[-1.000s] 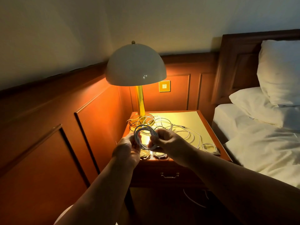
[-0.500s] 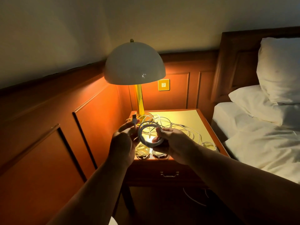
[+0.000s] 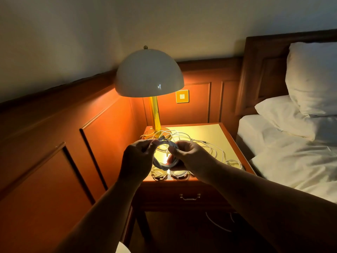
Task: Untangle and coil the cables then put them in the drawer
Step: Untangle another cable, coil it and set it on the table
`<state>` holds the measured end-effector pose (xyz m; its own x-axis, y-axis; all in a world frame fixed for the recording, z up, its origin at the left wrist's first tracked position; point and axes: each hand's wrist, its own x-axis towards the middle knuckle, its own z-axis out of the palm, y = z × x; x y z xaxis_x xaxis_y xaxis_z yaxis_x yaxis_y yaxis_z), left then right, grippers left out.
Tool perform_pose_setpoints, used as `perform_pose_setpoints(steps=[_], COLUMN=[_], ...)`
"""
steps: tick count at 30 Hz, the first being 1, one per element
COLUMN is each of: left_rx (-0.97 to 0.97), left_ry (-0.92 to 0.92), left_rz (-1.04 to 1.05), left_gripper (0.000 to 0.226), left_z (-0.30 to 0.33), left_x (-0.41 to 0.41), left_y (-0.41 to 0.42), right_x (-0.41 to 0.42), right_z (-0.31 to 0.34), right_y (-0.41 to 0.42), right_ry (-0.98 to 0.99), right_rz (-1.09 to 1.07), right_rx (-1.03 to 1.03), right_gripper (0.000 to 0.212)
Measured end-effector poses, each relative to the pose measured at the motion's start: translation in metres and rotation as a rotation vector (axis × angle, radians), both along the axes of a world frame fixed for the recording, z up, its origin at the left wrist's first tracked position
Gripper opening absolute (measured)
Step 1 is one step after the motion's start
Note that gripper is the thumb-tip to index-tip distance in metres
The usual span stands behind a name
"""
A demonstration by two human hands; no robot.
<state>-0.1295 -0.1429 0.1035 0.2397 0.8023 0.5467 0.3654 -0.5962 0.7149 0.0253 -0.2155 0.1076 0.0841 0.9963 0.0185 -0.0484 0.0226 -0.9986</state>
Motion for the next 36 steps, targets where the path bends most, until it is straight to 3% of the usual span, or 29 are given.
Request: perform_pose_setpoints(steps=[8,13,18,23,28,31,36], left_rx=[-0.1,0.003,0.045,0.125,0.067,0.038,-0.252], left_ry=[-0.146,-0.164,-0.167,-0.171,-0.093,-0.051,-0.301], left_rz=[0.001,0.04,-0.017,-0.038,-0.148,-0.121,-0.125], left_gripper=[0.019,0.031,0.033,0.031,0.024,0.019,0.014], left_z=[-0.009,-0.013,-0.009,-0.01,-0.004,0.0,0.0], left_x=[0.007,0.012,0.016,0.015,0.011,0.015,0.021], left_y=[0.003,0.001,0.0,0.004,0.006,0.004,0.005], right_x=[-0.01,-0.02,-0.03,-0.036,-0.031,-0.023,-0.022], right_z=[0.005,0.014,0.021,0.021,0.014,0.009,0.007], right_y=[-0.001,0.0,0.002,0.007,0.01,0.012,0.016], right_ry=[0.077,0.174,0.063,0.101,-0.087,-0.076,-0.189], right_rz=[-0.045,-0.07,-0.128,-0.211,-0.281,-0.321,-0.33], right_rx=[-0.073,-0.182,-0.21,-0.271,-0.221,-0.191,-0.121], right_gripper=[0.018,0.026,0.039,0.041,0.041,0.037,0.031])
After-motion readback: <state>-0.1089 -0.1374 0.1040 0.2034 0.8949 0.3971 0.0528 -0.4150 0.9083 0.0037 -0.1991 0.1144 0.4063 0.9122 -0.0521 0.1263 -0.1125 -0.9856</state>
